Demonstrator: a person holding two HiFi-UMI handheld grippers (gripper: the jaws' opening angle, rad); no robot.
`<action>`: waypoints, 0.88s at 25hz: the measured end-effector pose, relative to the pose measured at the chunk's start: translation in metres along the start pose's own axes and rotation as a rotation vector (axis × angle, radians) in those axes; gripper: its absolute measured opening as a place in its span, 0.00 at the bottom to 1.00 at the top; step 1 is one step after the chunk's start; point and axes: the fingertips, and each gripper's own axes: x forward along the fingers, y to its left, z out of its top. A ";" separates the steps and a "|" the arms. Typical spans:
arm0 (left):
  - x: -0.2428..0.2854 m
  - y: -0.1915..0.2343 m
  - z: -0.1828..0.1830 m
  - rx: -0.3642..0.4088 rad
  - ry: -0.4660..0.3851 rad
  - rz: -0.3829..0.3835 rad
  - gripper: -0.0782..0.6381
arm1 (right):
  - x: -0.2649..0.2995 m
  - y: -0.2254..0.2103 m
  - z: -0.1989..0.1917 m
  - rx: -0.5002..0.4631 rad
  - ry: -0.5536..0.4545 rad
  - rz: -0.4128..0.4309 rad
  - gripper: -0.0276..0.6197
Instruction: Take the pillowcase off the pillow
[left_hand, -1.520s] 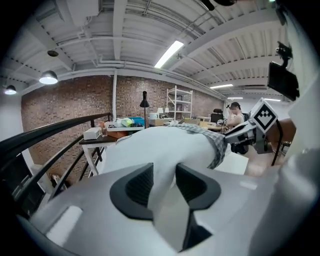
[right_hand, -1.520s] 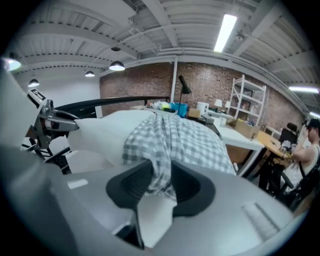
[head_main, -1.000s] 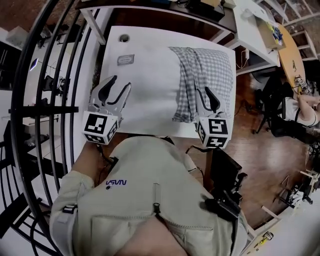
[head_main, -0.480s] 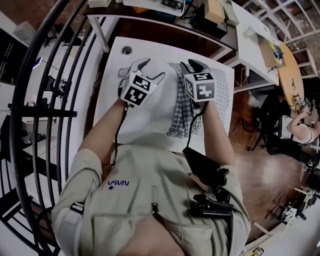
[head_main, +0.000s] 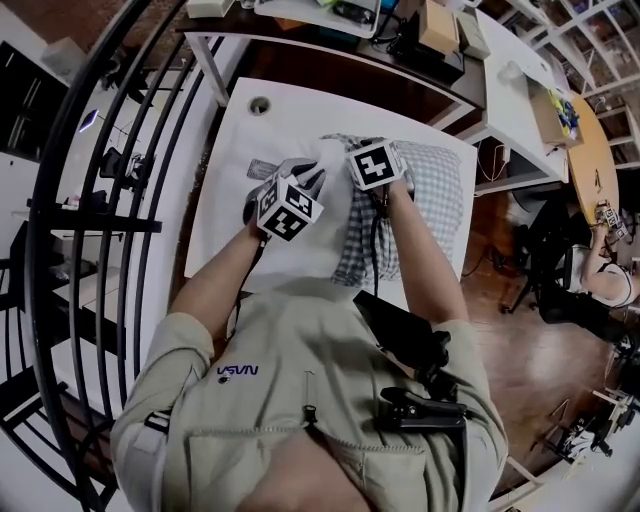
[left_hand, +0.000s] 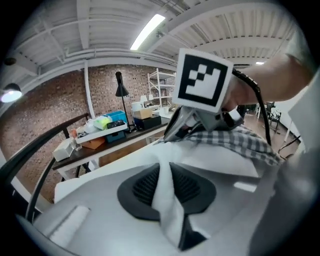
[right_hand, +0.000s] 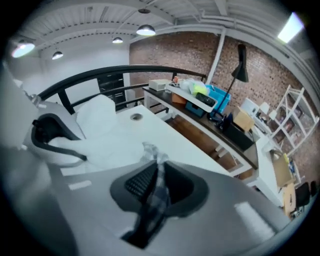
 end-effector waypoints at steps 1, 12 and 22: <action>-0.008 -0.002 0.005 0.018 -0.024 0.013 0.17 | -0.002 -0.002 0.000 -0.017 0.002 -0.023 0.09; -0.153 0.036 0.044 -0.164 -0.334 0.035 0.13 | -0.099 -0.126 -0.027 0.109 -0.096 -0.377 0.07; -0.036 0.081 0.021 -0.065 -0.205 0.097 0.15 | -0.068 -0.122 -0.076 0.194 -0.122 -0.396 0.13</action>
